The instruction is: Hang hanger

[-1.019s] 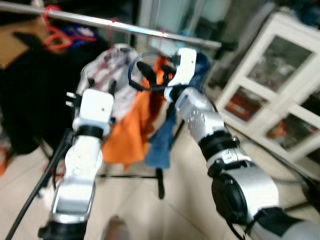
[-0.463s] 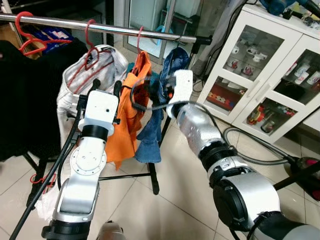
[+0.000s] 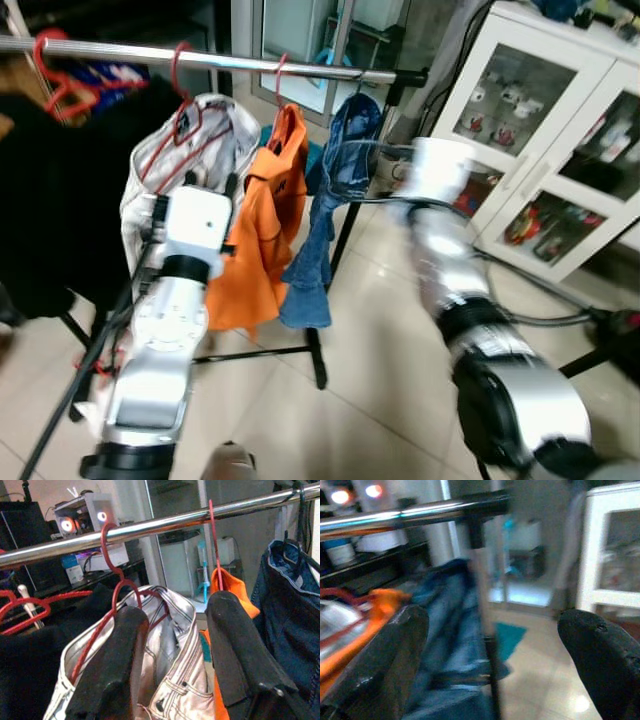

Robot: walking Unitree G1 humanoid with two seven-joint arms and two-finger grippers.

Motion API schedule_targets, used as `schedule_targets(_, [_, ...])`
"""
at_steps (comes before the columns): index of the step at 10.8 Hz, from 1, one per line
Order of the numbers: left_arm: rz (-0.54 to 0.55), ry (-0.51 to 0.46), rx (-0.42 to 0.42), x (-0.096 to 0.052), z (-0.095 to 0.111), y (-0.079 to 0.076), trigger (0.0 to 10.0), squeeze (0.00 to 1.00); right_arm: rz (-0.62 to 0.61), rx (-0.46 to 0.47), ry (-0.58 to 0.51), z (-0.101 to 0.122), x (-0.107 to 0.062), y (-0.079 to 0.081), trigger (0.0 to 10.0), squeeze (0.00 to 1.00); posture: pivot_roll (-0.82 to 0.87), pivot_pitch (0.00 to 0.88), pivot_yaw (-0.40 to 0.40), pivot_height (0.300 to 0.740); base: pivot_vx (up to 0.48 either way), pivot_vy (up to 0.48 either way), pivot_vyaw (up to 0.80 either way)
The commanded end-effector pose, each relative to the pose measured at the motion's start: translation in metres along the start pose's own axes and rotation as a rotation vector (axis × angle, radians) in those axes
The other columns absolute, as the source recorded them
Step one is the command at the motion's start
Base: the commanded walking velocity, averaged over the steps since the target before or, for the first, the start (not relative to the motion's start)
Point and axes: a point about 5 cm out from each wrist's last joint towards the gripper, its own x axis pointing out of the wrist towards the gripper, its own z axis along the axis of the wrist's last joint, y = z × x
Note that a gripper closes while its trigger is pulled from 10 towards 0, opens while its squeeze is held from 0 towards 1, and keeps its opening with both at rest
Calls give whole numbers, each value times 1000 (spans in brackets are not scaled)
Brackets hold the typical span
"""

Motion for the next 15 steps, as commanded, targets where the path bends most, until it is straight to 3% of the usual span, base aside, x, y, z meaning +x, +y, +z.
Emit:
schedule_targets(1, [-43,44,-17,-2,-8,-5,10000,0,-92,-25,-11,-8,-12,-23,10000,0,198,0,-44,740,0,0,0])
schedule_targets(4, [-67,147,-98,-11,-28,-4,10000,0,-141,-18,12,-27,-34,-35,10000,0,146,0,10,740,0,0,0])
schedule_targets(5, [-50,117,-117,-5,-23,-7,10000,0,-96,-35,4,-30,-40,-25,10000,0,126,0,5,740,0,0,0])
schedule_targets(8, [-58,25,-73,1,-7,-13,10000,0,-14,-69,-25,-25,-40,-9,10000,0,129,0,-26,740,0,0,0])
schedule_targets(13, [4,-101,-30,7,14,-9,10000,0,155,-37,-16,-18,-31,28,10000,0,154,0,-69,740,478,0,0])
schedule_targets(15, [19,-111,-31,6,16,-8,10000,0,196,-14,-7,-16,-28,33,10000,0,164,0,-79,740,461,0,0])
